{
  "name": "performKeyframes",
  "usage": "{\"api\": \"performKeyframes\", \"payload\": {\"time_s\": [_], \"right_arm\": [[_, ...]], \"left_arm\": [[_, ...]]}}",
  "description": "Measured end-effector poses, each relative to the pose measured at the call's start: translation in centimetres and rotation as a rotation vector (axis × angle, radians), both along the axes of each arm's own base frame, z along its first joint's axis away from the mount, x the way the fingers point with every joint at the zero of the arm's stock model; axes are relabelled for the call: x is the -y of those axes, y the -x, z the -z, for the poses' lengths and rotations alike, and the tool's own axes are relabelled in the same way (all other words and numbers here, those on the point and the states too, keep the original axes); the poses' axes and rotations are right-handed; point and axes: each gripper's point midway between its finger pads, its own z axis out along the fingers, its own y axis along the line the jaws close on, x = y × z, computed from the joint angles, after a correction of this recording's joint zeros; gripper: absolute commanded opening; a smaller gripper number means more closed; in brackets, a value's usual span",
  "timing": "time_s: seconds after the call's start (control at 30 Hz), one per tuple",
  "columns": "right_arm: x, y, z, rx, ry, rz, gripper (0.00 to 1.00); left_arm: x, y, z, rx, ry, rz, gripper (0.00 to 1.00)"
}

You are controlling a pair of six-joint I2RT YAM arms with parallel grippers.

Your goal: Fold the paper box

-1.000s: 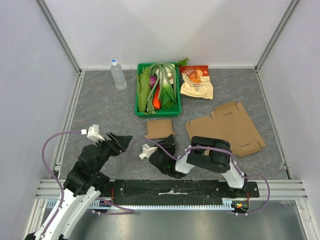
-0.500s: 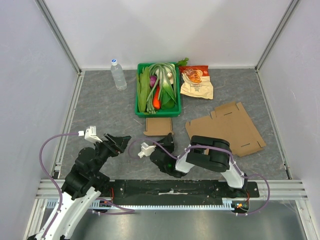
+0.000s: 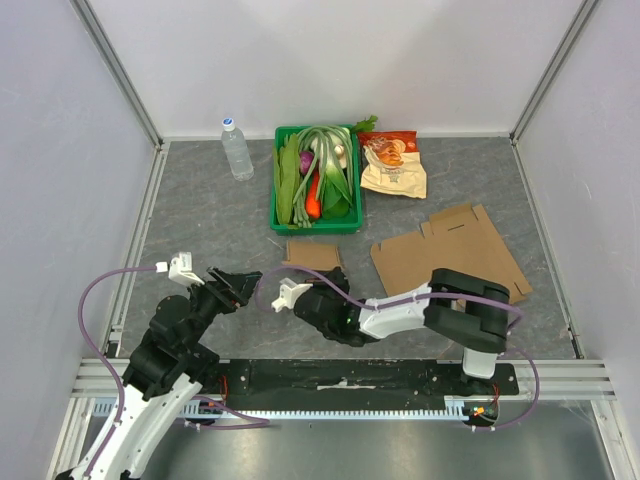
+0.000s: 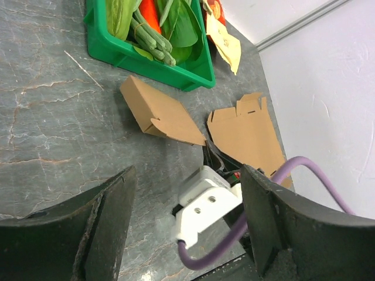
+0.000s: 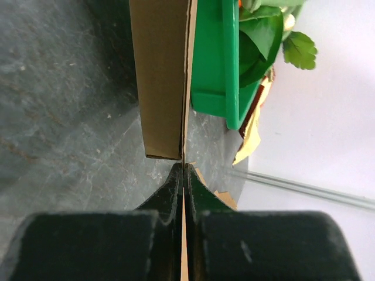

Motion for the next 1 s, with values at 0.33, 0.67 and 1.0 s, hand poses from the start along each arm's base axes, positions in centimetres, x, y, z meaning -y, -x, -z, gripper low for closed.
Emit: {"api": "performKeyframes", "payload": {"time_s": [0.33, 0.67, 1.0], "right_arm": [[-1.9, 3.2, -4.9, -0.296, -0.175, -0.086, 0.01], [0.4, 7.9, -2.8, -0.669, -0.102, -0.101, 0.00], [4.0, 8.0, -4.2, -0.833, -0.187, -0.051, 0.00]], "left_arm": [[0.0, 0.0, -0.1, 0.003, 0.002, 0.000, 0.75], [1.4, 0.5, 1.1, -0.046, -0.007, 0.079, 0.64], [4.4, -0.5, 6.0, -0.218, -0.090, 0.214, 0.61]]}}
